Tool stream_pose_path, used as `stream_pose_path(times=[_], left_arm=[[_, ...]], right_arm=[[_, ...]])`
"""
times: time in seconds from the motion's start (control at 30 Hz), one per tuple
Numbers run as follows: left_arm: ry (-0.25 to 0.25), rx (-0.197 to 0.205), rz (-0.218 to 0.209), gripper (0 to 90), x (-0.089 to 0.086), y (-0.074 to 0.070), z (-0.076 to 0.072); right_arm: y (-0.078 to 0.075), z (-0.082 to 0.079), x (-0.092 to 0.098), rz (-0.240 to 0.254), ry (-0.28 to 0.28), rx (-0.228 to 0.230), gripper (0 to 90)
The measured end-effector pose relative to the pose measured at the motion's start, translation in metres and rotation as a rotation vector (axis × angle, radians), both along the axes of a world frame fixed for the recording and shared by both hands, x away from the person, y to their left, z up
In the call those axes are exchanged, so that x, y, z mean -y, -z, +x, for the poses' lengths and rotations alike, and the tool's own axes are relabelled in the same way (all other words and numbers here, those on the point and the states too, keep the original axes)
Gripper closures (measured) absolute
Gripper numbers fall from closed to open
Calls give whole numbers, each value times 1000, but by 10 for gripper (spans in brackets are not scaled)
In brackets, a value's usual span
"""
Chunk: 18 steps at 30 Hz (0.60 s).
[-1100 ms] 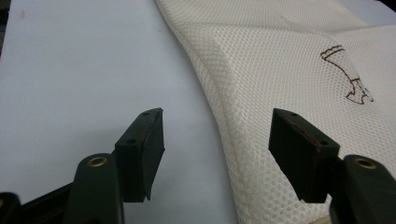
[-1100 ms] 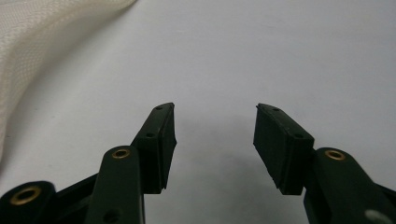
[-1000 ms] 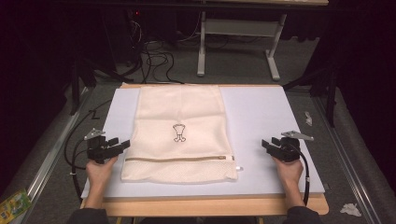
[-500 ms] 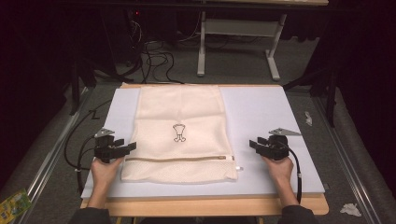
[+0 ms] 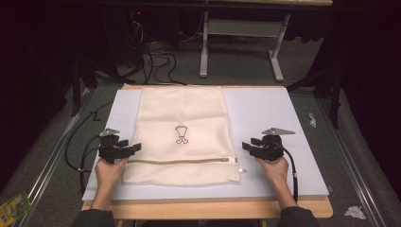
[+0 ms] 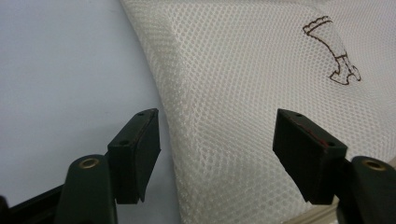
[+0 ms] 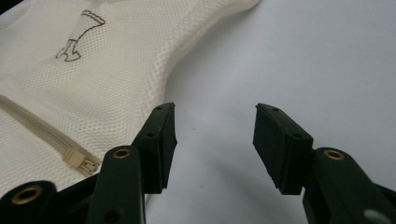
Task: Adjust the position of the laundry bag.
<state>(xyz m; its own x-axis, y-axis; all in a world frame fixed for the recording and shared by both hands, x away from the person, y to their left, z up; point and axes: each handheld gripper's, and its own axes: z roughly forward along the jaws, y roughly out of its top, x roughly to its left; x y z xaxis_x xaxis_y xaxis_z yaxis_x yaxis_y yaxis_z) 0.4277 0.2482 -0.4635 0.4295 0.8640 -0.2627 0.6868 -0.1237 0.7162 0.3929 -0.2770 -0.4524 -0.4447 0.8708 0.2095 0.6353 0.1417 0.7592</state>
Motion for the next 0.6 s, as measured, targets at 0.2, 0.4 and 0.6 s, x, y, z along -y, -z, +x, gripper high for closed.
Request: stream_pose_path(times=[0.2, 0.4, 0.6], left_arm=[[-7, -39, 3, 341, 4, -1, 5], [-6, -73, 10, 385, 7, 3, 9], [-9, -79, 10, 470, 7, 4, 12]], right_arm=[[-4, 5, -16, 7, -53, -13, 510], [0, 13, -32, -7, -81, -62, 513], [3, 24, -50, -19, -92, -89, 536]])
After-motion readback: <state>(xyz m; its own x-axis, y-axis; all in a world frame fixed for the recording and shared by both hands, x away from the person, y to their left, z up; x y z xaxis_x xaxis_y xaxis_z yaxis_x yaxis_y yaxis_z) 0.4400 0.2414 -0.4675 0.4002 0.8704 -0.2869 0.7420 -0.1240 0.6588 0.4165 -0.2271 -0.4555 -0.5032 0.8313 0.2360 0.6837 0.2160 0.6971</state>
